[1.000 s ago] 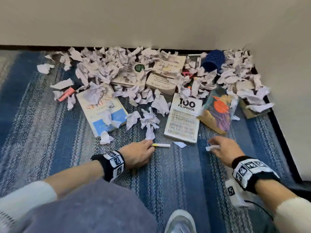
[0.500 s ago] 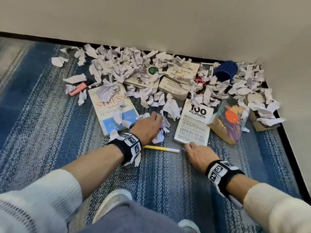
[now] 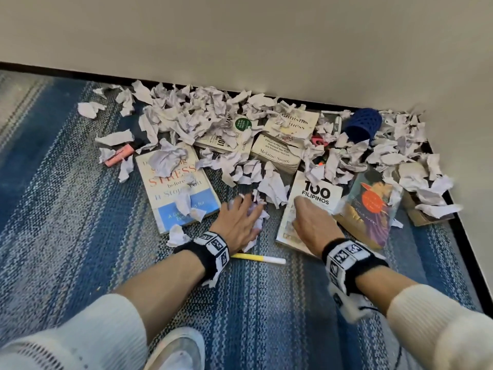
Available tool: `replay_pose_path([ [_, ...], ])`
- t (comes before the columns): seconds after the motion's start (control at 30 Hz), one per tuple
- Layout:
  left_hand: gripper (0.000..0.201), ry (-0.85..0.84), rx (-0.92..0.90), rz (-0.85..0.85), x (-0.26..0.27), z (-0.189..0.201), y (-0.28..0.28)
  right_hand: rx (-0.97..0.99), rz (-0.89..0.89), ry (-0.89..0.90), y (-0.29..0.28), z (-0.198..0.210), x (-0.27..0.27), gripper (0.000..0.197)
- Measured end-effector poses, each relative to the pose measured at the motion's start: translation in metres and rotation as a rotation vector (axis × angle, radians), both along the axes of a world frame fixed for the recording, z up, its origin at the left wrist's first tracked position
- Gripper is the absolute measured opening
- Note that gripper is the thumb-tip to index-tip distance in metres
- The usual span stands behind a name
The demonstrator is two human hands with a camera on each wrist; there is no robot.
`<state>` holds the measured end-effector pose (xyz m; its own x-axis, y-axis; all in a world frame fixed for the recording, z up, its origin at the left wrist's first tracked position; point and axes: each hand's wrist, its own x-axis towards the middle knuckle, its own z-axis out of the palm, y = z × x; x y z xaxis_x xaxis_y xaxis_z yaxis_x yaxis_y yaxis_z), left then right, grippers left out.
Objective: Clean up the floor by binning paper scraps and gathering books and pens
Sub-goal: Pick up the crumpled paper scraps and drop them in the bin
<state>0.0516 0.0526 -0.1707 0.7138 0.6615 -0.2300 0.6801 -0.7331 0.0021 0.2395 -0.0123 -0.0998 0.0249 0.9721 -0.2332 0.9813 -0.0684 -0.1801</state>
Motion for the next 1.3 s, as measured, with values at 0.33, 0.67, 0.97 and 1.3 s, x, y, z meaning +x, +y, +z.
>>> replay_pose_path([
  [0.33, 0.022, -0.273, -0.236, 0.124, -0.022, 0.028, 0.028, -0.036, -0.095, -0.167, 0.088, -0.044, -0.025, 0.088],
  [0.67, 0.048, -0.36, 0.087, 0.839, -0.09, 0.048, 0.047, 0.016, 0.108, -0.271, 0.096, -0.064, -0.023, 0.058],
  [0.97, 0.051, -0.097, -0.043, 0.561, -0.089, 0.009, 0.029, 0.068, 0.041, 0.029, 0.076, -0.064, -0.052, 0.027],
  [1.3, 0.04, -0.34, -0.237, 0.563, -0.122, 0.009, 0.02, -0.037, 0.214, -0.023, 0.07, -0.063, -0.067, 0.043],
])
